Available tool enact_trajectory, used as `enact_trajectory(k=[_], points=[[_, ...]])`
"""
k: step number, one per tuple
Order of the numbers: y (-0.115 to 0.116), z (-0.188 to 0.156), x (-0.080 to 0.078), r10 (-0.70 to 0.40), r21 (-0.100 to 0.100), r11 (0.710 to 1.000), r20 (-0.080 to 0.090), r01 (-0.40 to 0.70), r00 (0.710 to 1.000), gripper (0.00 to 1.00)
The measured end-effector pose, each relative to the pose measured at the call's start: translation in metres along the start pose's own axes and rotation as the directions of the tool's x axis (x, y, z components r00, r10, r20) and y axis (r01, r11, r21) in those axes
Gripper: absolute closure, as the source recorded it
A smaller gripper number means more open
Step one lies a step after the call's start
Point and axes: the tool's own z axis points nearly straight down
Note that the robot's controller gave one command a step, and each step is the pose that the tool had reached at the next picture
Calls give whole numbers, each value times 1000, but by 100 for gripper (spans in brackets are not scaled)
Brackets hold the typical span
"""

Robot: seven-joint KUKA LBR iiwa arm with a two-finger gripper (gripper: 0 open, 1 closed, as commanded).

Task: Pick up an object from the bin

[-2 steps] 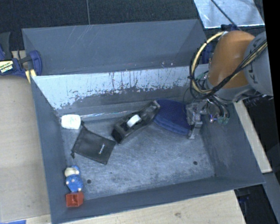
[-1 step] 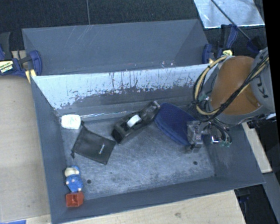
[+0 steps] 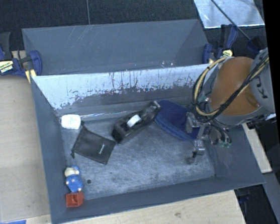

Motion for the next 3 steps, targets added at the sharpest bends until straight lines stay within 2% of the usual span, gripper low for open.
enact_trajectory(k=[1, 2, 3], points=[[25, -5, -82, 24, 2, 1000, -8, -24, 1000, 0], [24, -6, -80, 25, 1, 1000, -8, -25, 1000, 100], [35, -120, -51, 36, -2, 999, 9, -36, 999, 100]])
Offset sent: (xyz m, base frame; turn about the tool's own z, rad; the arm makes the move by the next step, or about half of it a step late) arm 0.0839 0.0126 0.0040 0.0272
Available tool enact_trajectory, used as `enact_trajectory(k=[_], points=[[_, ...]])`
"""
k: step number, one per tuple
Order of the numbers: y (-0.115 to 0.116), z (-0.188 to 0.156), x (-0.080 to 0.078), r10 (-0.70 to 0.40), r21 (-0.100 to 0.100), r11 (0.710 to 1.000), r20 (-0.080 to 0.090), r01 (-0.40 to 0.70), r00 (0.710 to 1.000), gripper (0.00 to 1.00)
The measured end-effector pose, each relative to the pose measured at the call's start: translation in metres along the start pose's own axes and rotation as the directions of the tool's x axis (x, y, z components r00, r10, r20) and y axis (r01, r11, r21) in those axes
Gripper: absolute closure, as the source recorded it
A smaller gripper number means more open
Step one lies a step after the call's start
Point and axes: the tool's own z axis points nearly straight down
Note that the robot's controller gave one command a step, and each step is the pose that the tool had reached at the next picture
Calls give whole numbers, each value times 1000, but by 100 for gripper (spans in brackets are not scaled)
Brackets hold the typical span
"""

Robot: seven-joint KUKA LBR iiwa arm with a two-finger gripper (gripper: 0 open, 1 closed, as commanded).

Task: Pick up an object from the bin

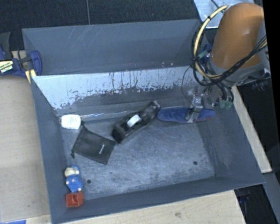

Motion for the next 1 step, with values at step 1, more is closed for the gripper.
enact_trajectory(k=[1], points=[[-5, -100, -2, 33, 0, 999, 2, -33, 999, 100]])
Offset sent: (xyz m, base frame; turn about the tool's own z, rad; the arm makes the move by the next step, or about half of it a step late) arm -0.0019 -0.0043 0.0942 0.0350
